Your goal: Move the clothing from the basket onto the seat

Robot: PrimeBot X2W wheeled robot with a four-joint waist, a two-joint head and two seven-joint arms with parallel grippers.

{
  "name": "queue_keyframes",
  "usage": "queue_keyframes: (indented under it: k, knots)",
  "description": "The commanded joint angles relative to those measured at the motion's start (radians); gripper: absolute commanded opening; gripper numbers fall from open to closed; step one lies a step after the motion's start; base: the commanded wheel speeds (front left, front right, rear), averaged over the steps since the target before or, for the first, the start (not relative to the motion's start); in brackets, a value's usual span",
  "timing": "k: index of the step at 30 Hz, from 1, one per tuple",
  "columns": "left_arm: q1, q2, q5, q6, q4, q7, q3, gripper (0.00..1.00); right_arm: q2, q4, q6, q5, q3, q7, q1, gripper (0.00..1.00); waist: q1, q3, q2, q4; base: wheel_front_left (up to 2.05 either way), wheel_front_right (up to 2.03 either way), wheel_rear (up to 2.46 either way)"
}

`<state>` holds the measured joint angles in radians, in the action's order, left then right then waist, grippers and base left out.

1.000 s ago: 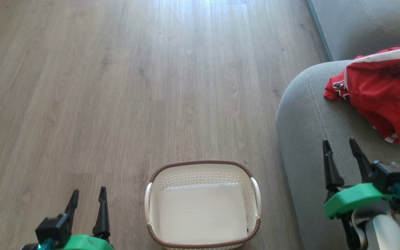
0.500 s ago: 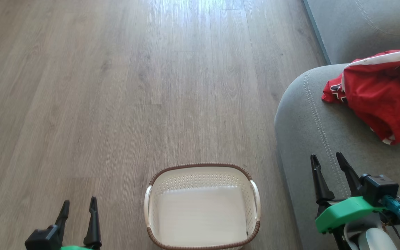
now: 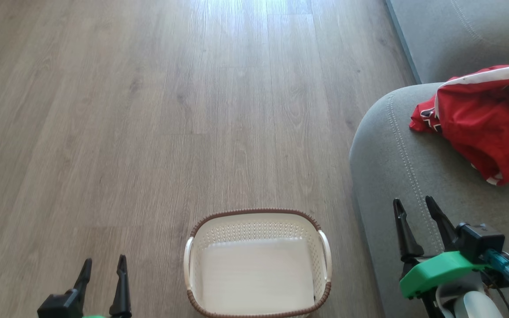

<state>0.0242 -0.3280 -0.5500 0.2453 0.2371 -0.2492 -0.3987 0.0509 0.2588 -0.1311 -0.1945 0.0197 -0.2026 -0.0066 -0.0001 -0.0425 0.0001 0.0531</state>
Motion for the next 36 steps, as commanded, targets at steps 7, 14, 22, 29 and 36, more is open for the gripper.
queue_keyframes:
  k: [7,14,22,29,36]
  knots:
    - [-0.040,0.002,0.006,-0.022,-0.010,-0.013,0.053,1.00,-0.001,-0.019,0.000,-0.006,-0.031,-0.015,-0.027,1.00,0.0001,-0.005,-0.0001,-0.004,0.00,0.00,0.00]
    - [-0.043,0.009,0.014,-0.026,-0.007,-0.013,0.052,1.00,-0.001,-0.011,0.000,-0.003,-0.029,-0.017,-0.025,1.00,0.0001,-0.010,-0.0001,-0.003,0.00,0.00,0.00]
    - [-0.041,0.015,0.023,-0.027,-0.007,-0.013,0.052,1.00,-0.001,-0.006,0.000,-0.004,-0.030,-0.016,-0.018,1.00,0.0001,-0.017,-0.0001,-0.002,0.00,0.00,0.00]
    - [-0.040,0.017,0.026,-0.026,-0.009,-0.013,0.050,1.00,-0.001,0.002,0.000,-0.004,-0.029,-0.016,-0.018,1.00,0.0001,-0.018,-0.0001,-0.003,0.00,0.00,0.00]
    - [-0.044,0.019,0.024,-0.029,-0.007,-0.013,0.052,1.00,-0.001,0.011,0.000,-0.004,-0.026,-0.019,-0.020,1.00,0.0001,-0.016,-0.0001,-0.002,0.00,0.00,0.00]
